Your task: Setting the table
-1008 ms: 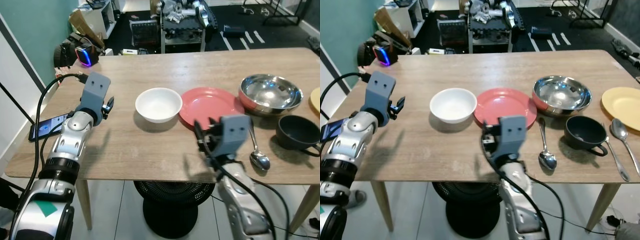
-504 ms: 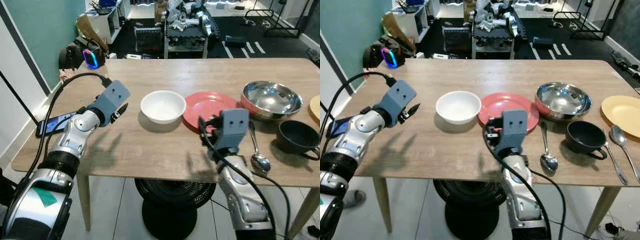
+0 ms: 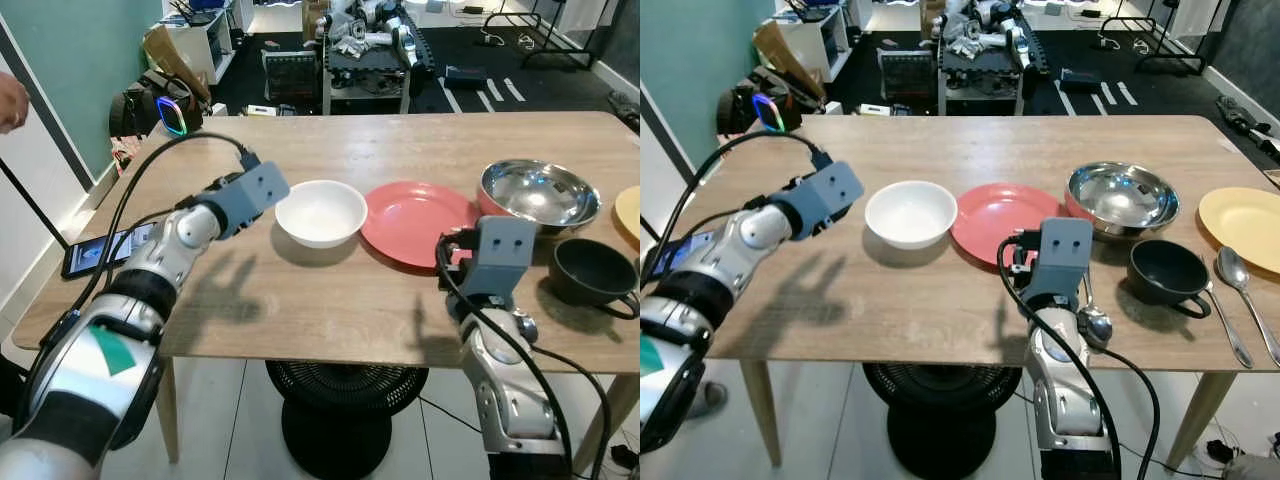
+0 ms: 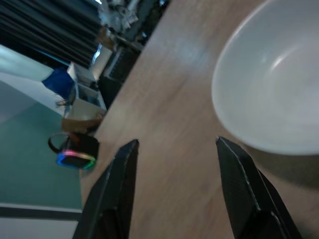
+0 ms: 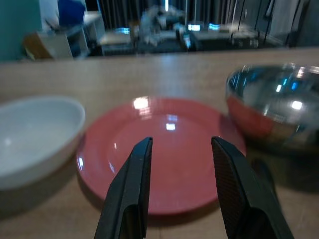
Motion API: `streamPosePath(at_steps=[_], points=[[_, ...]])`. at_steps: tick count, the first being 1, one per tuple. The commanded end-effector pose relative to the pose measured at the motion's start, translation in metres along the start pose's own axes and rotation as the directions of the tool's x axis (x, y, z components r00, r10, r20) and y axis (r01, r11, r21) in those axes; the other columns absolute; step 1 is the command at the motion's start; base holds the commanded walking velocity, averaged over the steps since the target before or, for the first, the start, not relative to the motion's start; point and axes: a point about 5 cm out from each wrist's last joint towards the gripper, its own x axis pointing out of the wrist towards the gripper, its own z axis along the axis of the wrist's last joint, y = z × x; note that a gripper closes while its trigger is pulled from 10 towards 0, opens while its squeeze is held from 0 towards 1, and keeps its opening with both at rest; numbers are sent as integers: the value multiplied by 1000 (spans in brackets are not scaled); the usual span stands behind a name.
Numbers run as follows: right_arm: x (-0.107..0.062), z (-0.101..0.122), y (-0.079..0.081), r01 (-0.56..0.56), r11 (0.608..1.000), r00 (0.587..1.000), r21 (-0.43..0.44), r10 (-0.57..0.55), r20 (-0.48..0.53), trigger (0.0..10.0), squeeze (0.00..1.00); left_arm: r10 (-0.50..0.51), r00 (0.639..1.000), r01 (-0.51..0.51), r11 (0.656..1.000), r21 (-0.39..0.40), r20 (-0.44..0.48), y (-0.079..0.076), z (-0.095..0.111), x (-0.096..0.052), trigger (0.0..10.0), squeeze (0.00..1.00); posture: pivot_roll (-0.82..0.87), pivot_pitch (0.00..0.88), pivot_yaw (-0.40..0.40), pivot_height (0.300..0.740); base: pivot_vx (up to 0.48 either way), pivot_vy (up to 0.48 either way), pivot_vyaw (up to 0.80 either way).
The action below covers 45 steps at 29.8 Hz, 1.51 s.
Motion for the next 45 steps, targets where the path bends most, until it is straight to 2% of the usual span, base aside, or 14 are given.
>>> streamPosePath(at_steps=[1, 6, 9, 10, 14, 19, 22, 27, 28, 29, 31, 36, 41, 45], points=[[-6, 9, -6, -6, 1000, 999, -3, 6, 32, 10000, 0, -34, 999, 34, 999, -14, 9, -8, 0, 1, 10000, 0, -222, 124, 155, 740, 0, 0, 0], [-15, 20, -28, 43, 998, 998, -35, -41, 57, 10000, 0, -117, 990, 118, 993, -5, 85, -20, 12, 3, 10000, 0, -250, 156, 156, 740, 0, 0, 0], [-26, 34, -60, 121, 989, 989, -86, -113, 96, 10000, 0, -112, 987, 97, 987, 126, 115, -26, 21, 6, 10000, 0, -272, 179, 158, 740, 0, 0, 0], [-26, 34, -60, 121, 989, 989, -86, -113, 96, 10000, 0, -112, 987, 97, 987, 126, 115, -26, 21, 6, 10000, 0, -272, 179, 158, 740, 0, 0, 0], [-29, 41, -67, 136, 985, 986, -108, -124, 112, 10000, 0, -118, 989, 111, 991, 76, 87, -26, 19, 7, 10000, 0, -294, 209, 162, 740, 0, 0, 0], [-38, 52, -72, 136, 981, 985, -136, -119, 125, 10000, 0, -97, 994, 102, 989, -105, 45, -20, 15, 8, 10000, 0, -330, 245, 158, 740, 0, 0, 0], [-40, 53, -73, 134, 981, 986, -140, -118, 120, 10000, 0, -104, 994, 107, 984, -145, 31, -20, 12, 8, 10000, 0, -332, 246, 158, 740, 0, 0, 0], [-45, 53, -74, 120, 982, 990, -149, -106, 96, 10000, 0, -214, 977, 193, 912, -361, -18, -22, -2, 4, 10000, 0, -327, 239, 153, 740, 0, 0, 0], [-45, 53, -74, 120, 982, 990, -149, -106, 96, 10000, 0, -214, 977, 193, 912, -361, -18, -22, -2, 4, 10000, 0, -327, 239, 153, 740, 0, 0, 0], [-42, 53, -72, 113, 983, 990, -147, -99, 96, 10000, 0, -268, 964, 237, 866, -440, -7, -26, -5, 3, 10000, 0, -320, 235, 151, 740, 0, 0, 0], [-42, 53, -72, 113, 983, 990, -147, -99, 96, 10000, 0, -268, 964, 237, 866, -440, -7, -26, -5, 3, 10000, 0, -320, 235, 151, 740, 0, 0, 0], [-38, 52, -68, 97, 985, 992, -142, -85, 93, 10000, 0, -343, 938, 313, 773, -551, 53, -44, 0, 4, 10000, 0, -317, 226, 149, 740, 0, 0, 0], [-37, 53, -68, 93, 986, 993, -142, -81, 90, 10000, 0, -400, 910, 388, 734, -557, 106, -58, 10, 6, 10000, 0, -319, 222, 150, 740, 0, 0, 0], [-36, 54, -67, 90, 985, 993, -144, -78, 90, 10000, 0, -473, 864, 481, 676, -558, 171, -77, 23, 7, 10000, 0, -322, 214, 154, 740, 0, 0, 0]])
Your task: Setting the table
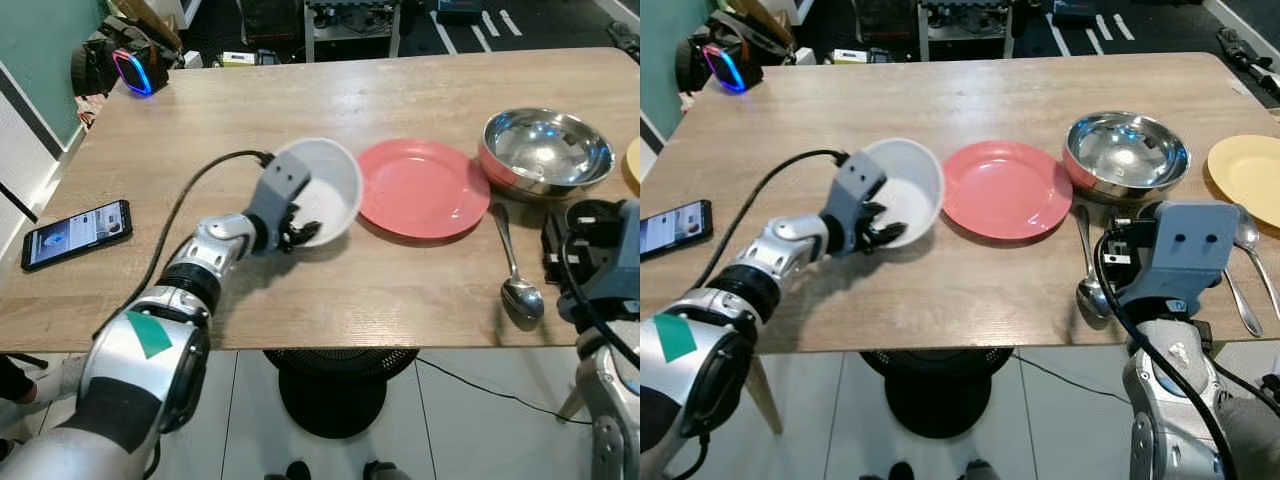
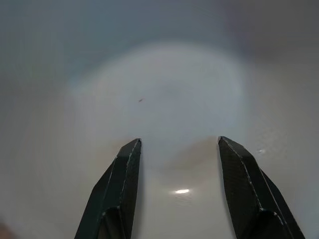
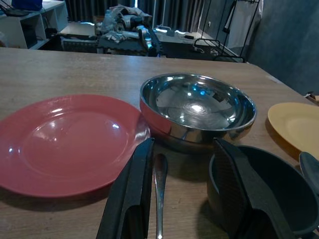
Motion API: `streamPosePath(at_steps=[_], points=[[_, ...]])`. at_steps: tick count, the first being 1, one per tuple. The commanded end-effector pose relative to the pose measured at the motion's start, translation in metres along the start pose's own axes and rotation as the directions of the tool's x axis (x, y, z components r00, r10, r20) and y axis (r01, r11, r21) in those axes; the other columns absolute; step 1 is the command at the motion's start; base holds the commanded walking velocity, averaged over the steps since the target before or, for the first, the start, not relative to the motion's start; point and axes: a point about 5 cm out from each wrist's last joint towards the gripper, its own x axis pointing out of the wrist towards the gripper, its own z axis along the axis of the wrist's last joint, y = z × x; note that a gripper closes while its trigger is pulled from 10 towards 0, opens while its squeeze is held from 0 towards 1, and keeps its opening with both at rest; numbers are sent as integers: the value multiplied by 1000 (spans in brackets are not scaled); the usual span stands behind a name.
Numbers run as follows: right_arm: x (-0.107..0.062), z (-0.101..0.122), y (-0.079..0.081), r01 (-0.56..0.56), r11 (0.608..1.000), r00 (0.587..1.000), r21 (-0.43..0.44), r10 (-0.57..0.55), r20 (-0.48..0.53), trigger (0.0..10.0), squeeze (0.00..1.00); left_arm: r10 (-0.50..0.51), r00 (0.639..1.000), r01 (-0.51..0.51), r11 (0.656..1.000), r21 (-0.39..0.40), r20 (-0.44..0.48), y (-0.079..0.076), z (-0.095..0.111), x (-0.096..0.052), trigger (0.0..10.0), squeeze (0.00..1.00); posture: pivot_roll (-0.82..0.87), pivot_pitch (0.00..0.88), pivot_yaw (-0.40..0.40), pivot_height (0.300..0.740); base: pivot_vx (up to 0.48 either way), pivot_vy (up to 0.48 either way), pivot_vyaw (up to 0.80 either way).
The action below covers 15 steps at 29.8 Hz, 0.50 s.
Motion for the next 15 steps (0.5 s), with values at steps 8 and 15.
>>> streamPosePath(at_steps=[8, 15], points=[[-2, -10, 12, -86, 996, 994, -7, 86, -68, 10000, 0, -191, 982, 188, 976, -105, -11, -42, -18, 17, 10000, 0, -318, 200, 157, 740, 0, 0, 0], [-12, -22, 35, -272, 962, 950, 24, 273, -153, 10000, 0, -263, 965, 261, 960, -105, -7, -60, -24, 23, 10000, 0, -311, 194, 155, 740, 0, 0, 0]])
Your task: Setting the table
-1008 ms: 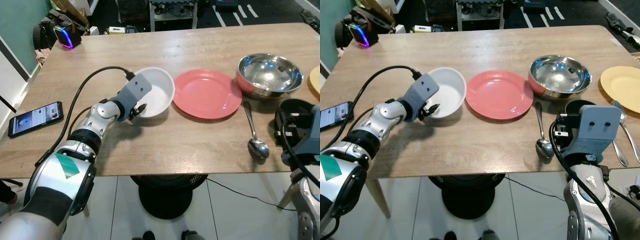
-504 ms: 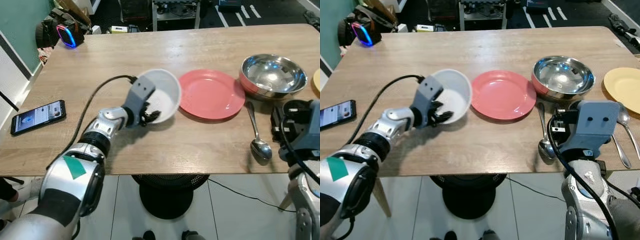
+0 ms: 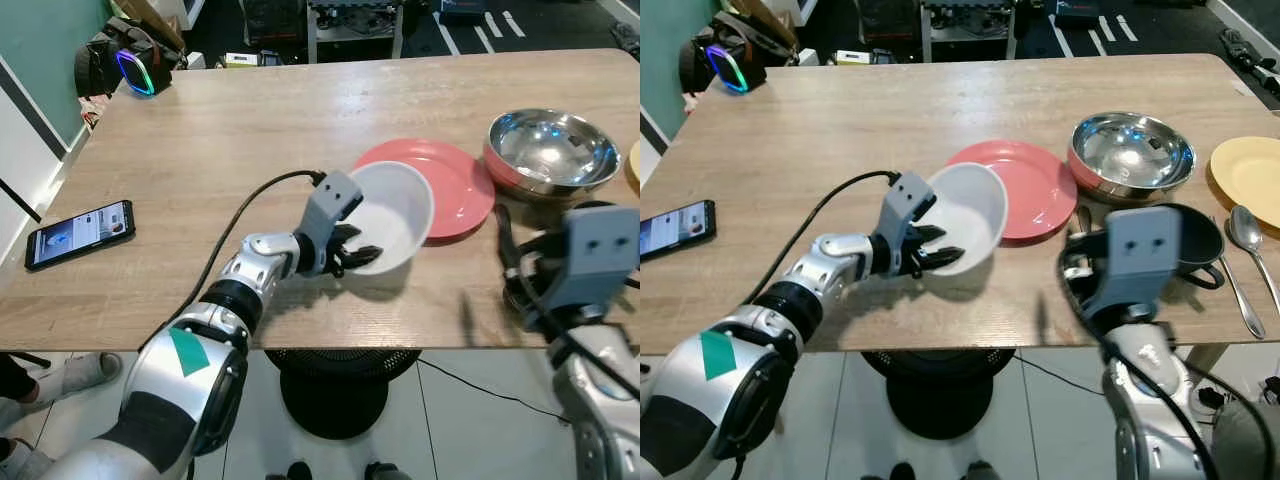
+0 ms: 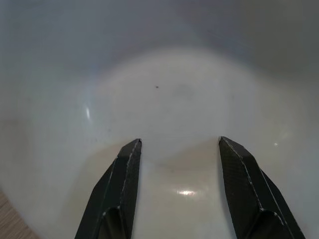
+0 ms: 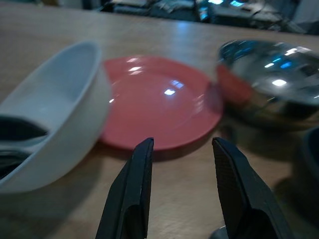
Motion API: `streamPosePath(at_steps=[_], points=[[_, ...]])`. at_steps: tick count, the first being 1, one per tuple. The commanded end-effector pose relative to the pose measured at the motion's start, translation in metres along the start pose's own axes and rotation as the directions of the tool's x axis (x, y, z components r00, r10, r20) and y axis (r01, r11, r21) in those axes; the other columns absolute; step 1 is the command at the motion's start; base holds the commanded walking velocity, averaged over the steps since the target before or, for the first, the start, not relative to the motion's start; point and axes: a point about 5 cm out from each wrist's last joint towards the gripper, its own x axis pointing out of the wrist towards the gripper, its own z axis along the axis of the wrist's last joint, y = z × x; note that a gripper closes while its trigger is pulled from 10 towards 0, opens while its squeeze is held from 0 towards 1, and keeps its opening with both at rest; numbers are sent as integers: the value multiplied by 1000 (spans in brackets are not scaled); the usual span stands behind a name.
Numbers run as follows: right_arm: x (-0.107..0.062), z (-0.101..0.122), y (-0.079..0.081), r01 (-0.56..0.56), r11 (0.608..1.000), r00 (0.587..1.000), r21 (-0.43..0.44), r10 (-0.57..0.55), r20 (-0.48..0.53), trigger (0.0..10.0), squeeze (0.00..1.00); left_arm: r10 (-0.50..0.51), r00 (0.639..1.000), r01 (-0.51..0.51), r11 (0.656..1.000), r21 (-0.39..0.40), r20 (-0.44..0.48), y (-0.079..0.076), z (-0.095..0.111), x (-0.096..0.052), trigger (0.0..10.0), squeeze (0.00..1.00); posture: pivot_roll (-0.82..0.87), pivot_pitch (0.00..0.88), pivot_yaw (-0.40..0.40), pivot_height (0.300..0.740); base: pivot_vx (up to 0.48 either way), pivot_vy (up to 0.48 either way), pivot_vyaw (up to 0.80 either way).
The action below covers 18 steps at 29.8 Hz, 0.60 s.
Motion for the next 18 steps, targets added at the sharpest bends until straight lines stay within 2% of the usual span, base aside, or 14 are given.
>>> streamPosePath(at_steps=[1, 2, 7, 11, 12, 14, 18], points=[[-4, -4, 8, -62, 998, 997, 25, 63, -36, 10000, 0, -29, 996, 25, 999, -45, -86, -9, -27, 0, 10000, 0, -306, 190, 152, 740, 0, 0, 0], [-4, -3, 17, -95, 993, 994, 65, 98, -46, 10000, 0, -21, 995, 18, 999, -31, -100, -10, -31, 1, 10000, 0, -304, 188, 151, 740, 0, 0, 0], [0, 2, 27, -96, 988, 994, 123, 101, -40, 10000, 0, -19, 995, 16, 999, -37, -98, -12, -31, 2, 10000, 0, -300, 182, 152, 740, 0, 0, 0], [5, 5, 31, -54, 987, 998, 149, 60, -36, 10000, 27, -25, 995, 22, 999, -37, -96, -14, -31, 4, 10000, 0, -301, 177, 155, 740, 0, 0, 0], [6, 10, 27, -20, 986, 999, 166, 24, -27, 10000, 1000, -25, 995, 22, 999, -30, -100, -15, -32, 4, 10000, 0, -301, 174, 157, 740, 0, 0, 0], [6, 12, 25, -13, 986, 1000, 168, 17, -23, 10000, 1000, -23, 994, 21, 999, -26, -103, -15, -32, 4, 10000, 0, -301, 174, 157, 740, 0, 0, 0], [6, 21, 23, -7, 972, 1000, 237, 9, -5, 10000, 1000, -23, 994, 21, 1000, -22, -104, -15, -32, 4, 10000, 0, -304, 172, 159, 740, 0, 0, 0]])
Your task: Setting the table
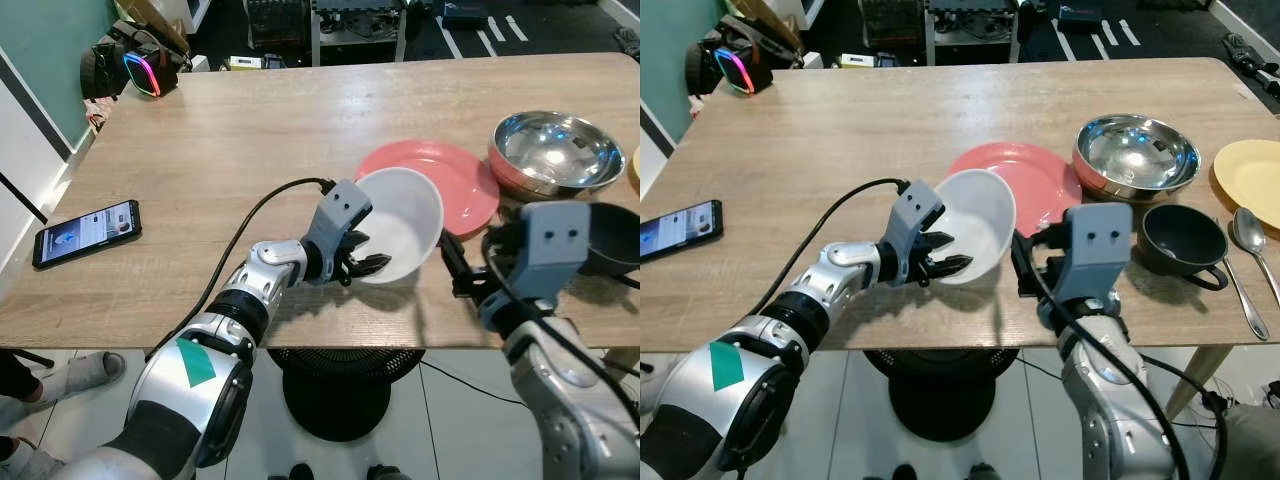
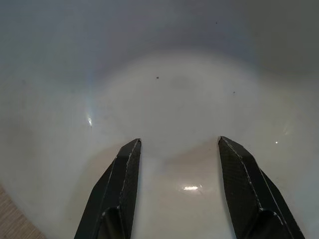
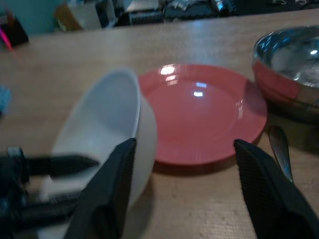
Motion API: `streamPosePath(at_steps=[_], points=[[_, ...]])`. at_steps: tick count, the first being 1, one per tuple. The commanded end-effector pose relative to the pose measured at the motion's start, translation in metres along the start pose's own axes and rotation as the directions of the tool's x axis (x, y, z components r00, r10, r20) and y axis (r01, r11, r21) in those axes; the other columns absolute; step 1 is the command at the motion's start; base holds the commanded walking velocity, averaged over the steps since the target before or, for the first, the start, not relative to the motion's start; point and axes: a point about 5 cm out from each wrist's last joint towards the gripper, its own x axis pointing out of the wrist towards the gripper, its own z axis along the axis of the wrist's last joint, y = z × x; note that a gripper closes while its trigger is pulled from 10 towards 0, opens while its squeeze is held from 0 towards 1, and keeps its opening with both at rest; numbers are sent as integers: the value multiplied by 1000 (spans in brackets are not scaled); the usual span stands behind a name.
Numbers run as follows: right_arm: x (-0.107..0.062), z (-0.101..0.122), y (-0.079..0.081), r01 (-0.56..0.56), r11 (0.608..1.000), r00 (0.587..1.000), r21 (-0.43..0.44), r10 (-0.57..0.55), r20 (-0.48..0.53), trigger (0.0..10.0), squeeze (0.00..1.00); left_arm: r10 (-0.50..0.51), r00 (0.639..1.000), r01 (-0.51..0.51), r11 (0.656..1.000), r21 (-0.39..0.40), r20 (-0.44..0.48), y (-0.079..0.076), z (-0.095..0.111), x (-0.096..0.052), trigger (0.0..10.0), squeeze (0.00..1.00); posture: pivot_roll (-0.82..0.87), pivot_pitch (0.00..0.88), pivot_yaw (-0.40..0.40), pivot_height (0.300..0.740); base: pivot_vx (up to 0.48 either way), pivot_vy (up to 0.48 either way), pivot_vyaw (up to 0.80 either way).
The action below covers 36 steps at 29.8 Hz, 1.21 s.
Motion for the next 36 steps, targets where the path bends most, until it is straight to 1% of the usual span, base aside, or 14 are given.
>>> streamPosePath(at_steps=[1, 6, 8, 9, 10, 11, 12, 15, 20, 27, 30, 31, 34, 36], points=[[-3, 1, 2, -2, 1000, 1000, 31, 2, -7, 10000, 1000, -24, 995, 19, 999, -43, -98, -8, -27, 0, 10000, 0, -304, 172, 159, 740, 0, 0, 0], [-2, 7, 3, 11, 992, 1000, 123, -13, 10, 10000, 1000, -20, 995, 16, 999, -38, -101, -8, -27, 0, 10000, 0, -305, 171, 161, 740, 0, 0, 0], [-3, 9, 6, -31, 990, 1000, 140, 31, -1, 10000, 1000, -18, 995, 14, 999, -37, -101, -8, -26, 0, 10000, 0, -305, 172, 162, 740, 0, 0, 0], [-5, 6, 12, -71, 995, 997, 72, 73, -27, 10000, 1000, -17, 995, 13, 999, -36, -101, -7, -26, 0, 10000, 0, -304, 172, 163, 740, 0, 0, 0], [-5, 6, 12, -71, 995, 997, 72, 73, -27, 10000, 1000, -17, 995, 13, 999, -36, -101, -7, -26, 0, 10000, 0, -304, 172, 163, 740, 0, 0, 0], [-6, 4, 16, -98, 995, 994, 21, 99, -48, 10000, 1000, -16, 995, 12, 999, -35, -101, -7, -26, -1, 10000, 0, -304, 172, 163, 740, 0, 0, 0], [-7, -1, 19, -106, 994, 992, -7, 105, -74, 10000, 0, -14, 995, 11, 999, -35, -100, -7, -25, -1, 10000, 0, -304, 172, 163, 740, 0, 0, 0], [-8, -8, 22, -105, 994, 990, -16, 103, -97, 10000, 0, -12, 995, 9, 999, -35, -100, -6, -25, -1, 10000, 0, -304, 172, 163, 740, 0, 0, 0], [-6, -38, 37, -117, 993, 976, -5, 113, -188, 10000, 0, -6, 995, 3, 999, -33, -102, -4, -25, -3, 10000, 0, -283, 173, 165, 740, 0, 0, 0], [4, -73, 33, -7, 1000, 953, 13, 11, -301, 10000, 0, -4, 995, 0, 999, -36, -104, -3, -26, -4, 10000, 0, -275, 171, 162, 740, 0, 0, 0], [13, -86, 35, 69, 990, 942, 125, -23, -334, 10000, 0, -5, 995, 1, 999, -40, -104, -3, -27, -5, 10000, 0, -272, 171, 163, 740, 0, 0, 0], [17, -87, 37, 82, 981, 946, 178, -21, -324, 9490, 0, -8, 994, 4, 999, -40, -105, -3, -28, -5, 10000, 0, -267, 168, 164, 740, 0, 0, 0], [20, -87, 39, 89, 974, 949, 211, -18, -315, 9490, 0, -11, 994, 6, 999, -40, -106, -3, -28, -5, 10000, 0, -267, 168, 164, 740, 0, 0, 0], [27, -87, 41, 101, 958, 955, 268, -18, -296, 4510, 0, -12, 994, 8, 999, -40, -107, -3, -28, -5, 10000, 0, -264, 166, 164, 740, 0, 0, 0]])
